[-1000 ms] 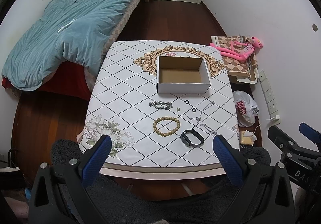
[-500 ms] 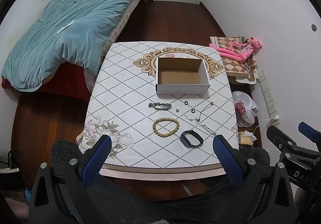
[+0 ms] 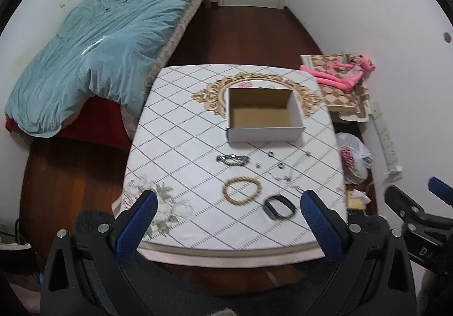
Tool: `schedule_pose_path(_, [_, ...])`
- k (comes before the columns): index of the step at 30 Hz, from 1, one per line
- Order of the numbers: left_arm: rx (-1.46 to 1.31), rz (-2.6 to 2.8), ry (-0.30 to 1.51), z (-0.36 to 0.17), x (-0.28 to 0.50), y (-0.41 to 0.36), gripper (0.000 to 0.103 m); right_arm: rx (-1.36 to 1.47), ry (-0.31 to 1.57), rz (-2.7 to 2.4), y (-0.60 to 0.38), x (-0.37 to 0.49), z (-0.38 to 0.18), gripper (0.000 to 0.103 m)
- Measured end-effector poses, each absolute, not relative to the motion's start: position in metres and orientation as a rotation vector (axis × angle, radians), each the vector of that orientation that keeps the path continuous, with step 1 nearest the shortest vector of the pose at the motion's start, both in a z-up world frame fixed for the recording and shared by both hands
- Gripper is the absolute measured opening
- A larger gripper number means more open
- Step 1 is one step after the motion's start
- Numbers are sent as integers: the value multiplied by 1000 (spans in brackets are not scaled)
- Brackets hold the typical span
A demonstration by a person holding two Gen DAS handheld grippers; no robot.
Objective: Organize jewelry
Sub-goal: 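Grasp the black watch band with the right tool while the left grasps the wooden bead bracelet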
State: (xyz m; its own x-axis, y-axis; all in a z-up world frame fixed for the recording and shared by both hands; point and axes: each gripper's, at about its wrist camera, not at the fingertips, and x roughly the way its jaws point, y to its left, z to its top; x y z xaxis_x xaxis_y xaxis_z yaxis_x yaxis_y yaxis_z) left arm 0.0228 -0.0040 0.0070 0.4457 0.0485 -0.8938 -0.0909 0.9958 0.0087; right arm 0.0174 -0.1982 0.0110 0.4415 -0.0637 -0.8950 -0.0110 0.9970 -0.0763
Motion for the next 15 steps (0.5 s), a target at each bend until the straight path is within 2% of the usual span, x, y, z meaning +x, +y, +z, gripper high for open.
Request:
schedule_pose_path(4, [-31, 129, 1126, -23, 45, 6, 103, -78, 1161, -45, -198, 36, -24, 103])
schedule_pose_path(11, [-1, 161, 1226, -91, 67, 21, 103, -79, 1317, 1, -182, 67, -126, 102])
schedule_pose_path(13, [20, 174, 1254, -108, 70, 22, 103, -77, 1354, 20, -176, 70, -152, 100])
schedule_pose_path(15, [33, 174, 1278, -124, 72, 24, 103, -78, 1399, 39, -167, 73, -179, 93])
